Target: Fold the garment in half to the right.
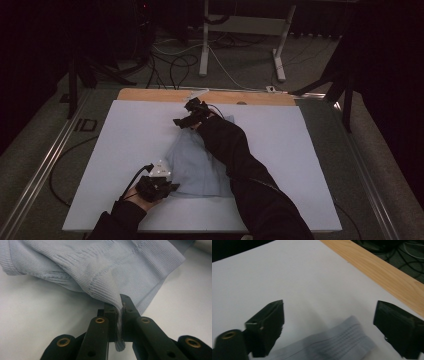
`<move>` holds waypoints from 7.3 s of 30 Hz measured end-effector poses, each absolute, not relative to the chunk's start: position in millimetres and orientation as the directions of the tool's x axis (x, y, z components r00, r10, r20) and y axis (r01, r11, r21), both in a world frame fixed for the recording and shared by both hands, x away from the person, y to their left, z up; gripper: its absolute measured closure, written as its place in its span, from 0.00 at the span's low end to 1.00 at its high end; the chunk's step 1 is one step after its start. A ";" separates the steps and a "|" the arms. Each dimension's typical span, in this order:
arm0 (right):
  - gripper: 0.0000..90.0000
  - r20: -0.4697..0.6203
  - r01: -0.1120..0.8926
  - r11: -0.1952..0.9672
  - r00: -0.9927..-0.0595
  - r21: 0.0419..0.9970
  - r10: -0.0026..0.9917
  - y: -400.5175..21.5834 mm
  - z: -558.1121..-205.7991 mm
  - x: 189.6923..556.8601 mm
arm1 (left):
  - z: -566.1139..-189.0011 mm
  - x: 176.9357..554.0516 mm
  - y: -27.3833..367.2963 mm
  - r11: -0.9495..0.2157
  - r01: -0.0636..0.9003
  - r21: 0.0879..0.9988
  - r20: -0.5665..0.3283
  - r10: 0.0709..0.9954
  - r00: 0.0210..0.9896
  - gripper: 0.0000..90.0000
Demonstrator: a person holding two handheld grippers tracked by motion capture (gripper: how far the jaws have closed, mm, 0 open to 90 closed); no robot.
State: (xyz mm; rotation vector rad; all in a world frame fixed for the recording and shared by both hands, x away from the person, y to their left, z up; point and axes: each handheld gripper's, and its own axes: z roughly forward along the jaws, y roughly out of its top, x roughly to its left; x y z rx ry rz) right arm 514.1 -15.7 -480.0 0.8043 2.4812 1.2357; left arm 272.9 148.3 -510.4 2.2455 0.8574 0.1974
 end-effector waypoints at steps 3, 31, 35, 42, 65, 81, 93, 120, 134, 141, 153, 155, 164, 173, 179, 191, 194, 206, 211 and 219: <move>0.20 0.048 0.405 0.467 -0.794 0.786 0.607 -15.9 -481.9 519.8 | -510.5 272.5 148.2 -0.525 0.524 0.670 -0.107 0.631 0.769 0.96; 0.61 -0.086 0.479 0.619 -0.744 0.623 0.663 11.2 -513.4 534.8 | -510.4 271.2 146.9 -0.538 0.521 0.662 -0.106 0.621 0.776 0.96; 0.68 -0.126 0.476 0.640 -0.736 0.603 0.666 13.0 -516.2 533.7 | -510.7 271.1 147.1 -0.536 0.524 0.662 -0.108 0.623 0.774 0.96; 0.81 -0.166 0.458 0.667 -0.739 0.588 0.653 14.3 -517.3 530.9 | -511.4 271.2 147.0 -0.537 0.524 0.661 -0.106 0.625 0.774 0.96; 0.98 -0.167 0.442 0.663 -0.743 0.604 0.648 7.1 -489.9 528.7 | -508.6 272.4 149.9 -0.498 0.527 0.688 -0.143 0.620 0.772 0.96; 0.98 -0.176 0.409 0.635 -0.735 0.655 0.655 -5.4 -460.8 522.8 | -487.1 272.4 136.5 -0.515 0.486 0.706 -0.119 0.590 0.799 0.96; 0.97 -0.168 0.406 0.610 -0.724 0.680 0.669 -27.4 -445.3 516.0 | -471.8 273.9 124.2 -0.523 0.462 0.716 -0.106 0.572 0.813 0.96; 0.97 -0.148 0.406 0.548 -0.691 0.731 0.708 -88.5 -426.3 508.6 | -452.6 279.8 83.6 -0.592 0.387 0.708 -0.059 0.496 0.867 0.96; 0.97 -0.112 0.431 0.505 -0.668 0.748 0.736 -126.4 -428.2 507.9 | -451.6 280.0 56.2 -0.615 0.349 0.707 -0.050 0.449 0.892 0.96; 0.97 -0.090 0.445 0.483 -0.658 0.754 0.748 -143.3 -434.6 509.8 | -455.7 282.7 41.4 -0.625 0.341 0.702 -0.048 0.437 0.898 0.96; 0.97 -0.048 0.470 0.463 -0.661 0.752 0.749 -155.6 -448.5 515.1 | -466.0 289.6 10.4 -0.661 0.325 0.676 -0.045 0.403 0.914 0.96; 0.97 -0.029 0.481 0.455 -0.662 0.749 0.749 -157.7 -452.8 517.8 | -471.2 291.1 1.8 -0.670 0.323 0.668 -0.044 0.397 0.917 0.96; 0.97 0.011 0.486 0.439 -0.679 0.755 0.734 -158.9 -466.6 527.7 | -489.3 294.6 -18.2 -0.682 0.329 0.653 -0.043 0.400 0.915 0.96; 0.97 0.019 0.498 0.455 -0.690 0.739 0.724 -151.8 -477.6 536.7 | -498.4 300.8 -34.3 -0.695 0.334 0.637 -0.036 0.405 0.914 0.96; 0.96 0.035 0.503 0.447 -0.692 0.740 0.721 -155.7 -482.2 540.4 | -500.4 303.6 -42.9 -0.685 0.353 0.638 -0.052 0.419 0.907 0.96; 0.62 0.062 0.540 0.420 -0.663 0.730 0.746 -173.0 -485.4 541.5 | -506.9 309.0 -55.9 -0.690 0.374 0.619 -0.065 0.430 0.900 0.96; 0.43 0.055 0.552 0.405 -0.636 0.729 0.769 -178.5 -481.7 541.2 | -507.0 309.2 -57.5 -0.693 0.376 0.615 -0.065 0.431 0.900 0.95; 0.11 0.099 0.549 0.358 -0.635 0.755 0.766 -198.9 -467.0 525.8 | -509.8 301.8 -69.3 -0.715 0.351 0.605 -0.090 0.377 0.922 0.80; 0.11 0.097 0.545 0.361 -0.641 0.757 0.762 -201.7 -465.3 519.4 | -508.2 296.8 -75.1 -0.724 0.332 0.605 -0.098 0.346 0.933 0.74; 0.11 0.109 0.541 0.357 -0.650 0.762 0.752 -205.2 -463.8 512.5 | -507.0 288.2 -80.4 -0.735 0.310 0.603 -0.101 0.315 0.944 0.62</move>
